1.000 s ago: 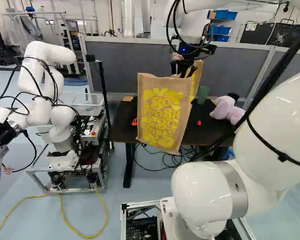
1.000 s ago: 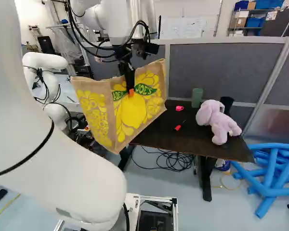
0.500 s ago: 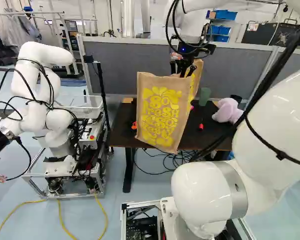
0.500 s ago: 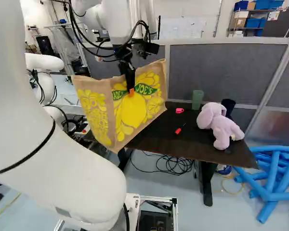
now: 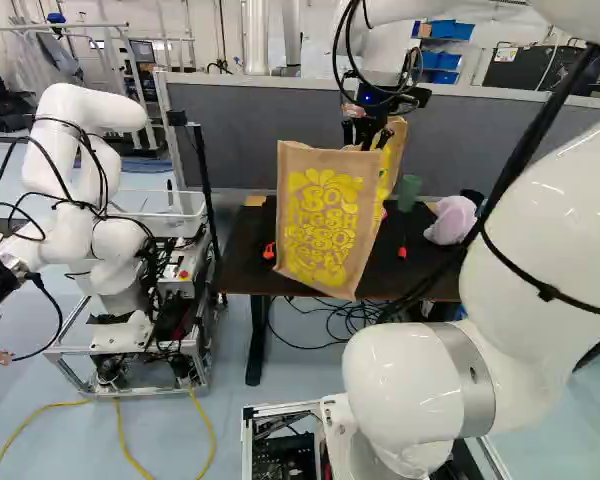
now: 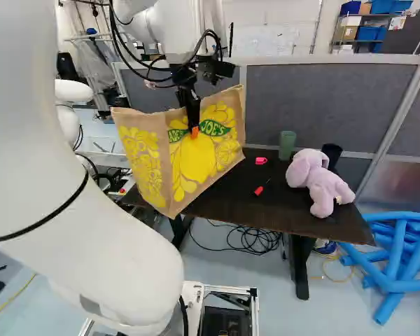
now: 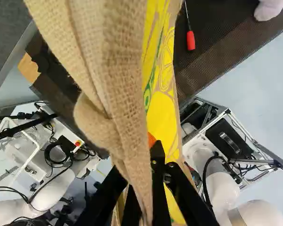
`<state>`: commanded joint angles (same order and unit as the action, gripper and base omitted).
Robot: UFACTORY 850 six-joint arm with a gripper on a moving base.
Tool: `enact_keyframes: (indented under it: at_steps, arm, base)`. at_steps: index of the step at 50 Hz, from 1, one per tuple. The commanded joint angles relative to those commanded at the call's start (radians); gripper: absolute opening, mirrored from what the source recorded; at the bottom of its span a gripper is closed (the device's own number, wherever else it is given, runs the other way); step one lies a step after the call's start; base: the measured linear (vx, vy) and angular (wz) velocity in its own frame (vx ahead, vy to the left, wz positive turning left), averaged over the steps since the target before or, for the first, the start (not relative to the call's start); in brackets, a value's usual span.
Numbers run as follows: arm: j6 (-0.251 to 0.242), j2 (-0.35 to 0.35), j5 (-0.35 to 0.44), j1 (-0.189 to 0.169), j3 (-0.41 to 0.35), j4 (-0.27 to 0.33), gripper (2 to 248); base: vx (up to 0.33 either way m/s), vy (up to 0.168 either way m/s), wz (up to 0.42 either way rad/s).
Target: Pick up the bag on the ground and place it on the table
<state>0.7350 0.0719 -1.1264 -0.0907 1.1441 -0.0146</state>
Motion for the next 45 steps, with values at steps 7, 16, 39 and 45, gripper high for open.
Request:
enact_keyframes:
  at_steps: [7,16,39,45]
  arm:
    - [0.0,-0.021,0.0,-0.007,0.02,0.0,21]
    - [0.0,-0.054,0.0,-0.01,0.053,0.003,21]
    - [0.0,-0.162,0.0,-0.018,0.165,0.008,21]
    - [0.0,-0.192,0.0,-0.021,0.198,0.014,21]
  base:
    - [0.0,0.0,0.0]
    - [0.0,0.0,0.0]
    - [0.0,0.0,0.0]
    - [0.0,0.0,0.0]
